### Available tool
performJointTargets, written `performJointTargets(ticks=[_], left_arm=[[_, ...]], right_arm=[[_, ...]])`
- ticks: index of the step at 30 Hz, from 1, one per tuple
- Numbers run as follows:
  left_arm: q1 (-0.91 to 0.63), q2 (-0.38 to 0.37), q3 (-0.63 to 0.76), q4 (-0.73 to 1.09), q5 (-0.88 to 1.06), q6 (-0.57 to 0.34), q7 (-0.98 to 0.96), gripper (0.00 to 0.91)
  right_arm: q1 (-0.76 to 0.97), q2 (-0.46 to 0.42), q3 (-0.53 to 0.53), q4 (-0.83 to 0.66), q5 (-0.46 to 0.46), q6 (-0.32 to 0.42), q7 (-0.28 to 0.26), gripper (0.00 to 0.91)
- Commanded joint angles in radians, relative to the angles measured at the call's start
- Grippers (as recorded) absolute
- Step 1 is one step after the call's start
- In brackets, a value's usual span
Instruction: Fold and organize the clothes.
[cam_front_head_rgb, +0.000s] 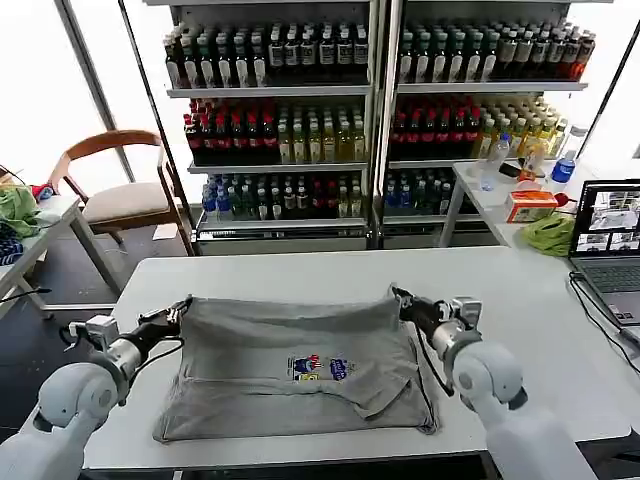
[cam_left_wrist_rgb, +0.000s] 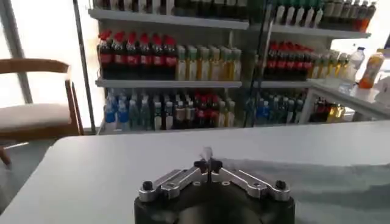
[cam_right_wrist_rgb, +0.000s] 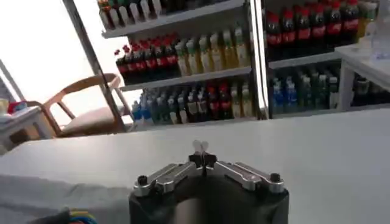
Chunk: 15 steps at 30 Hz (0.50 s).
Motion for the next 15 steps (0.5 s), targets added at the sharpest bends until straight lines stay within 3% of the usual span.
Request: performJointTargets(ticks=[1, 15], left_arm=[[0.185, -0.002, -0.087, -0.135, -0.003, 0.006, -0.001, 0.0], [0.395, -0.037, -0.184, -0.256, 0.03, 0.057, -0.034, 0.0]], right_arm=[[-0.209, -0.04, 0.07, 0.173, 0.009, 0.001, 0.006, 0.0], [-0.51, -0.062, 0.2, 0.301, -0.011, 0.002, -0.012, 0.0]])
